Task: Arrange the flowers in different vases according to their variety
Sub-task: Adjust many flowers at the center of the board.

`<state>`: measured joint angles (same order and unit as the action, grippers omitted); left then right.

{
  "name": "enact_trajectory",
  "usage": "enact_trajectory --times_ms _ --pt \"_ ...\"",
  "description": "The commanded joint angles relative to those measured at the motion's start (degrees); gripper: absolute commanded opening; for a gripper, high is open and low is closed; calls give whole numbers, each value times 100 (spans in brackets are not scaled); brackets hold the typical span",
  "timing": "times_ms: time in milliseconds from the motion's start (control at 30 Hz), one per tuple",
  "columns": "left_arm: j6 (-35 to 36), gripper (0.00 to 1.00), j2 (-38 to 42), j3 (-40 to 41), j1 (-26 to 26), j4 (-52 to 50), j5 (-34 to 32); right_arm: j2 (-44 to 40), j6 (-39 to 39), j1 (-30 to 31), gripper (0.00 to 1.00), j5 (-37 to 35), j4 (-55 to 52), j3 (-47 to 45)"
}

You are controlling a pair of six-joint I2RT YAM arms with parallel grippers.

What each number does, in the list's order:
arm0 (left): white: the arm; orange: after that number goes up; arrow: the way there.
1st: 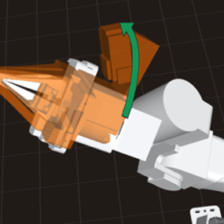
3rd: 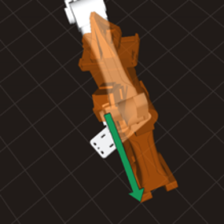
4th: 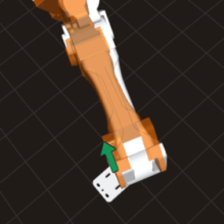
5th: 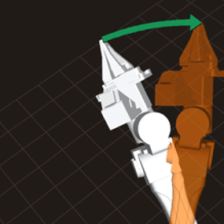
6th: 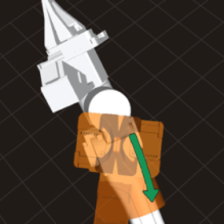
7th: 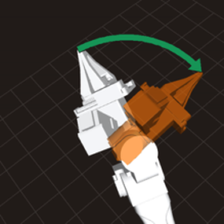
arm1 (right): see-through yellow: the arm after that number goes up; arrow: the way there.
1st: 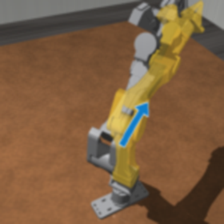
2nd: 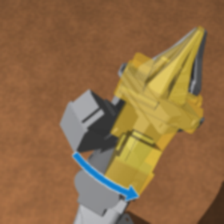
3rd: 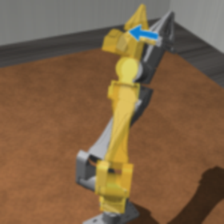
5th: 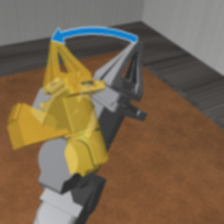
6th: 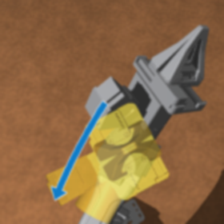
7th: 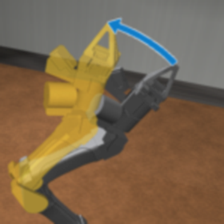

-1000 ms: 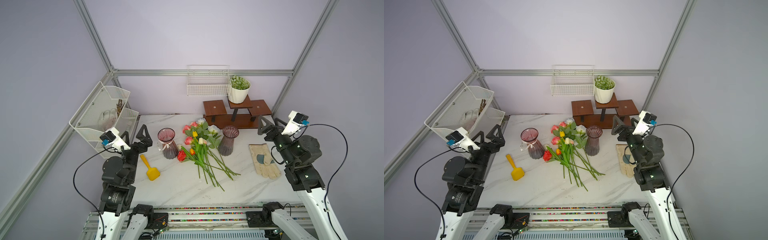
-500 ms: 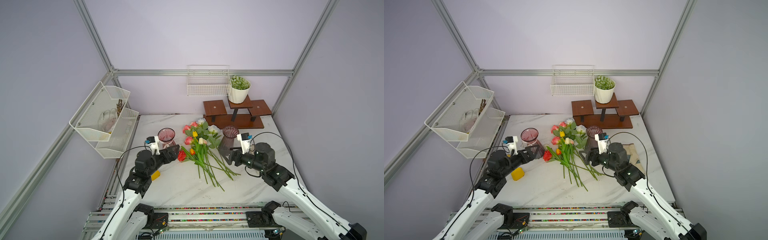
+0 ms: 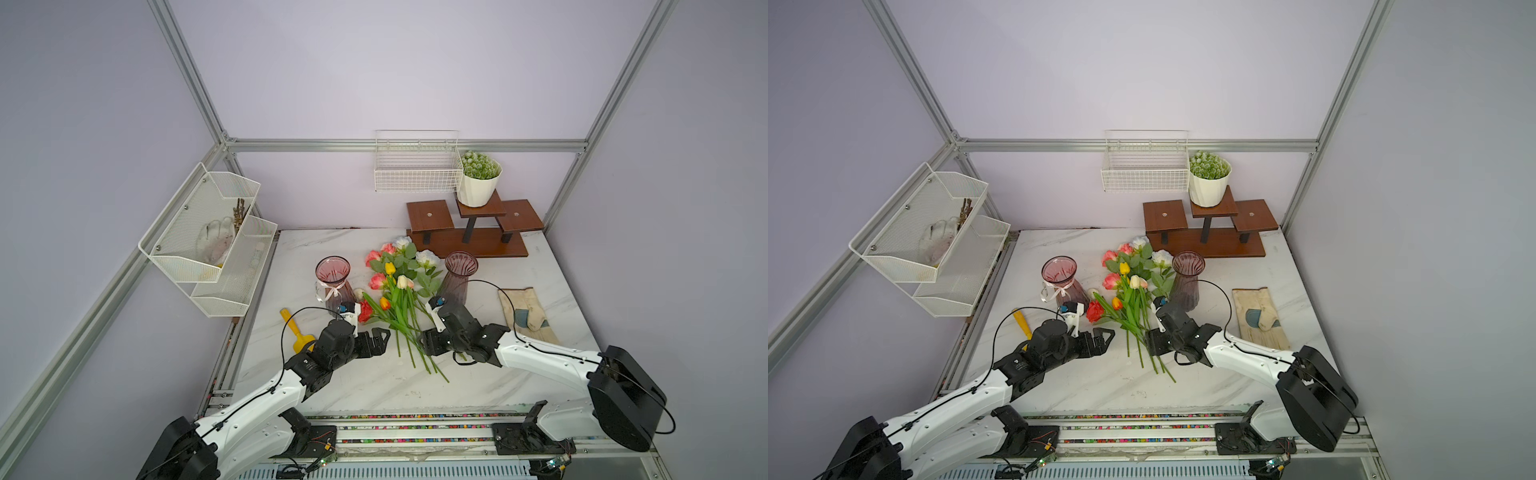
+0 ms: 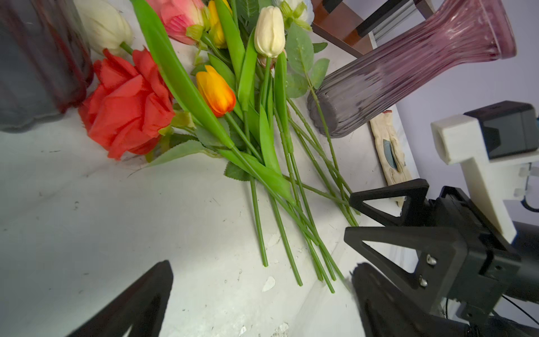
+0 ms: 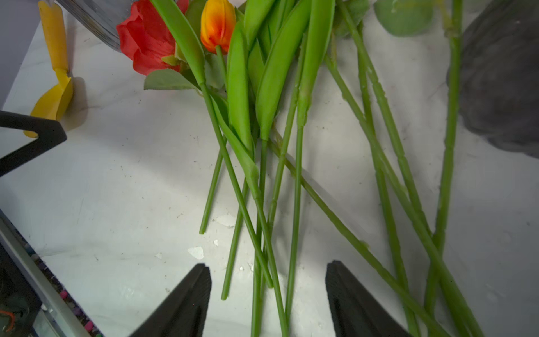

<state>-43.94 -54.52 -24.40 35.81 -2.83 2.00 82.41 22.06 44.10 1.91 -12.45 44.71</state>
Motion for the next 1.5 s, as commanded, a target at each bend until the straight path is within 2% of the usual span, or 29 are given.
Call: enact_trajectory --times_ms 0,100,233,333,633,833,967,1133,1400,1467 --pt "41 100 162 94 22 -21 -415 478 -92 49 56 -263 -107 488" --pt "-29 100 456 280 20 -97 -515 1050 -82 51 48 -511 -282 946" --pt "-141 100 882 527 22 -131 -560 1833 -68 48 35 -1244 -982 1772" --pt "-142 100 1073 578 23 -273 -596 2214 -72 46 29 -1429 -1204 2098" --pt "-132 100 1155 649 22 -299 -578 2474 -70 38 26 -1576 -1187 2192" --pt "-158 100 1023 687 22 -201 -569 2361 -139 29 21 -1449 -1054 2087" --pt "-202 100 1048 685 22 -204 -560 2194 -165 29 10 -1389 -1049 2051" --pt "-229 100 1243 690 27 -329 -617 1620 -188 31 4 -1312 -1005 1960" --pt "-254 100 1565 691 22 -457 -708 640 -360 23 2 -1084 -570 1648" --pt "-255 100 1584 681 24 -380 -708 395 -356 8 5 -1096 -435 1502"
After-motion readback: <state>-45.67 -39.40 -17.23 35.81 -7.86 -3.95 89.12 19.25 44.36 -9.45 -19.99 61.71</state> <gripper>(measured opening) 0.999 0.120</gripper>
